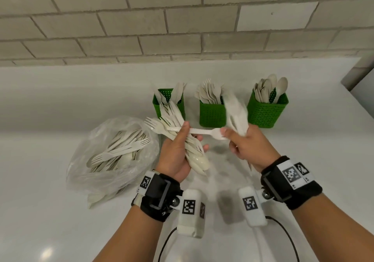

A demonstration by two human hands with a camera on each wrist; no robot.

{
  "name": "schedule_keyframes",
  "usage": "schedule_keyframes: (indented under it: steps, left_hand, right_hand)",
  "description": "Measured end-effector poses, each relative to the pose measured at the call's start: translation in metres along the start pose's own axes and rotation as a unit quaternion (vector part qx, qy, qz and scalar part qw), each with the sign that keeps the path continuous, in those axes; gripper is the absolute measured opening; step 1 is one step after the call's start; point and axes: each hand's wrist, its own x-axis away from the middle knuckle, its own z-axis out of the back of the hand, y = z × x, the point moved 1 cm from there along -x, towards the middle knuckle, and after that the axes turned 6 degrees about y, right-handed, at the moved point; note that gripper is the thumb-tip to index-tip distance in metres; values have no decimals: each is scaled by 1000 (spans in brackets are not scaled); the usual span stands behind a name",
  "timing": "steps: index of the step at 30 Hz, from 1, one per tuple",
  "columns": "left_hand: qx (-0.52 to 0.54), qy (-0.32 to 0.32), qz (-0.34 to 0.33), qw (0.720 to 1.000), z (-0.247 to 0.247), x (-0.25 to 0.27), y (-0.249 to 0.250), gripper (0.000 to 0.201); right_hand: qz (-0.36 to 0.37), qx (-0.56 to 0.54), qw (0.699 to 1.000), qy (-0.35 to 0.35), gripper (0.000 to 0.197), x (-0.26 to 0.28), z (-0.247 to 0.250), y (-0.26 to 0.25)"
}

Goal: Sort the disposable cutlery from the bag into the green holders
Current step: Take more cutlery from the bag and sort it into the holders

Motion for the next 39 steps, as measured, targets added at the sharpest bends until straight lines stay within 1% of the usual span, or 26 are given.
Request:
schedule_keyframes:
  steps: [2, 3, 5, 6, 7, 8, 9, 10, 11, 13, 14, 15, 16, 17, 18, 20, 21, 23, 24, 26, 28, 29, 31, 32, 34, 39]
  left_hand:
    - [3, -2, 1, 1000, 1, -2, 3, 16]
    - [1, -14, -1, 1000, -1, -2, 3, 14]
    - [-11, -47, 3, 999, -7, 1, -1, 16]
    - [-23, -63, 9, 998, -10, 3, -3, 18]
    - [-35, -76, 14, 996, -13, 6, -6, 18]
    - [-44, -85, 17, 995, -15, 8, -9, 17]
    - [-50, -87, 19, 995, -16, 8, -11, 15]
    - [-52, -79, 21, 995, -15, 8, -12, 13]
    - [-49, -65, 22, 996, -13, 7, -12, 12]
    - [-37, -36, 25, 998, -7, 2, -9, 11]
    - [-34, -29, 23, 999, -4, -1, -7, 11]
    - [-34, -28, 18, 999, -1, -4, -5, 11]
    - [-34, -32, 13, 999, 0, -6, -4, 11]
    - [-34, -40, 7, 999, 1, -7, -2, 11]
    - [-36, -49, 1, 998, 0, -8, -1, 12]
    - [-40, -69, -10, 997, 0, -8, 1, 13]
    - [-37, -78, -11, 996, 1, -8, 1, 19]
    - [-26, -93, -6, 995, 1, -7, 3, 35]
    - [-16, -100, -3, 995, 1, -7, 4, 39]
    - [3, -109, -1, 994, 0, -5, 6, 41]
    - [26, -111, -2, 993, -3, -5, 5, 34]
    - [39, -111, -2, 993, -5, -6, 5, 26]
    - [64, -123, 10, 990, -10, -7, 3, 10]
    - [72, -131, 14, 989, -11, -7, 2, 8]
    - [78, -131, 12, 988, -13, -6, 2, 8]
    - [103, -110, -14, 989, -13, -2, 9, 12]
  right_hand:
    - [-30, -92, 995, 15, 8, 2, -1, -2]
    - [-43, -152, 987, 5, 15, 4, -3, -3]
    - [-76, -295, 952, -40, 39, 8, -9, -6]
    - [-81, -343, 934, -59, 41, 10, -12, -9]
    - [-72, -368, 925, -67, 34, 11, -14, -13]
    - [-54, -365, 928, -60, 21, 11, -15, -19]
    - [-42, -354, 934, -34, 8, 10, -14, -24]
    - [-29, -347, 937, 2, 10, 7, -11, -28]
    - [-17, -353, 935, 35, 19, 3, -6, -31]
    - [-4, -387, 918, 84, 33, -6, 6, -36]
    - [4, -394, 914, 97, 35, -8, 12, -36]
    - [19, -373, 921, 114, 34, -10, 16, -31]
    - [46, -297, 945, 130, 35, -9, 18, -25]
    - [75, -187, 970, 140, 38, -8, 18, -15]
    - [85, -88, 984, 128, 40, -6, 15, -4]
    - [41, -6, 997, 65, 39, -1, 6, 23]
    - [9, 4, 999, 41, 38, 2, 3, 35]
    - [-21, 18, 999, 40, 39, 2, 1, 44]
    - [-22, 19, 999, 46, 40, 1, 1, 42]
    - [4, 4, 999, 40, 38, 0, -1, 28]
    - [36, -17, 999, 5, 33, 1, -4, 11]
    - [43, -22, 999, -18, 25, 3, -7, 5]
    - [38, -28, 996, -70, 17, 8, -15, -3]
    - [35, -26, 996, -83, 14, 10, -18, -3]
    - [37, -14, 997, -70, 11, 10, -21, -3]
    - [7, -16, 1000, -12, 17, 3, -7, -2]
